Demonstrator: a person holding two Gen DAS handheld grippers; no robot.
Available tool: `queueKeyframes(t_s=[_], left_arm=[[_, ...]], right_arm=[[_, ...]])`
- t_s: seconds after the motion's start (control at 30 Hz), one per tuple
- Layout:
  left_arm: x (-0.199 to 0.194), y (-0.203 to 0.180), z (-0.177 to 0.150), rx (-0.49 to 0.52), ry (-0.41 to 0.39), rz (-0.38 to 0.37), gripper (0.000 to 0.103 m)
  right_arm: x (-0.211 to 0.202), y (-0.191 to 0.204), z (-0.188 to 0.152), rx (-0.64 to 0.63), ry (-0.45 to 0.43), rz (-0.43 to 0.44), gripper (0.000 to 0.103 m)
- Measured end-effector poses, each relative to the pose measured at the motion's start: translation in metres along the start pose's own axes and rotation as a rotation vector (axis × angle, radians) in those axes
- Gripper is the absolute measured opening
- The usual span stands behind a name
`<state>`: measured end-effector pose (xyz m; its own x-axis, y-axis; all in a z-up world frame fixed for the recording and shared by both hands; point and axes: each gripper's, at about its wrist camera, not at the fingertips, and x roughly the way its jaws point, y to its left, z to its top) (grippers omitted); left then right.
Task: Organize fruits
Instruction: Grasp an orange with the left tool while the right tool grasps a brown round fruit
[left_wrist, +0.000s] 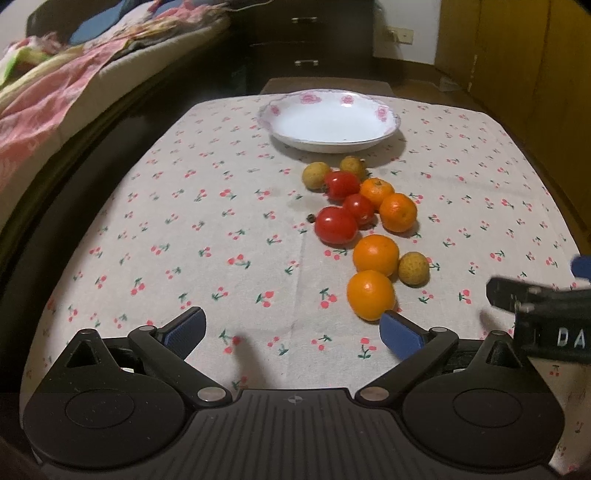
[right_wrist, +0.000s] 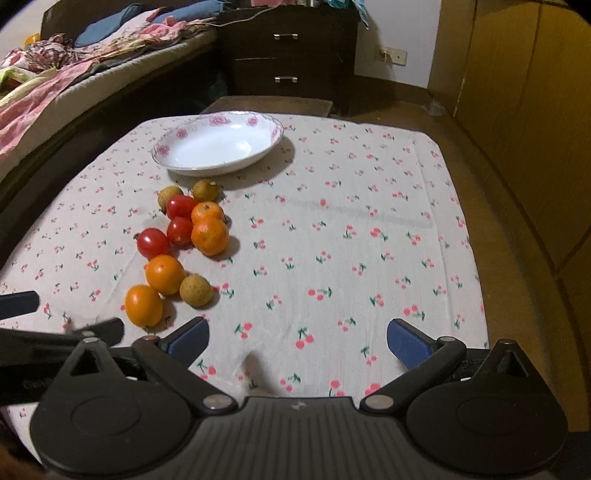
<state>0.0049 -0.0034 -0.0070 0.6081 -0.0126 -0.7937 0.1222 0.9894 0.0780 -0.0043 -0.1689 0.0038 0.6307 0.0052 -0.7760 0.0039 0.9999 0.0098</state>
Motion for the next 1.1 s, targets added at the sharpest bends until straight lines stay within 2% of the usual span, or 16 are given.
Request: queueKeyframes(t_s=[0.1, 0.27, 0.37, 0.43, 0.53, 0.73, 0.97, 1.1], left_arm=[[-0.001, -0.003, 0.002, 0.009, -0.021, -0.023, 0.102], [0.009, -0.013, 0.007, 0.028, -0.011, -0.052, 0.098], [0.021, -0.017, 0.011, 0.019, 0.011, -0.078, 0.094], [0.029, -0.018, 0.013, 0.007, 0.032, -0.095, 0.092], [0.038, -0.019, 0.011, 0.006, 0.06, -0.099, 0.083], [0.037, -0.009, 0.013, -0.026, 0.053, -0.12, 0.075], [0.034, 0.01, 0.014, -0.073, 0.061, -0.149, 0.051], [0.033, 0.011, 0.013, -0.059, 0.056, -0.148, 0.048]], right_arm=[[0.0, -0.007, 0.007, 0.017, -0.005, 0.021, 0.101], [0.003, -0.014, 0.019, 0.013, -0.007, 0.059, 0.09], [0.007, -0.013, 0.024, -0.031, 0.0, 0.098, 0.082], [0.012, -0.012, 0.026, -0.063, 0.013, 0.133, 0.069], [0.02, -0.01, 0.029, -0.102, 0.032, 0.183, 0.062], [0.038, -0.001, 0.038, -0.197, 0.056, 0.265, 0.056], [0.048, 0.02, 0.035, -0.326, 0.086, 0.376, 0.048], [0.052, 0.03, 0.031, -0.369, 0.103, 0.423, 0.042]])
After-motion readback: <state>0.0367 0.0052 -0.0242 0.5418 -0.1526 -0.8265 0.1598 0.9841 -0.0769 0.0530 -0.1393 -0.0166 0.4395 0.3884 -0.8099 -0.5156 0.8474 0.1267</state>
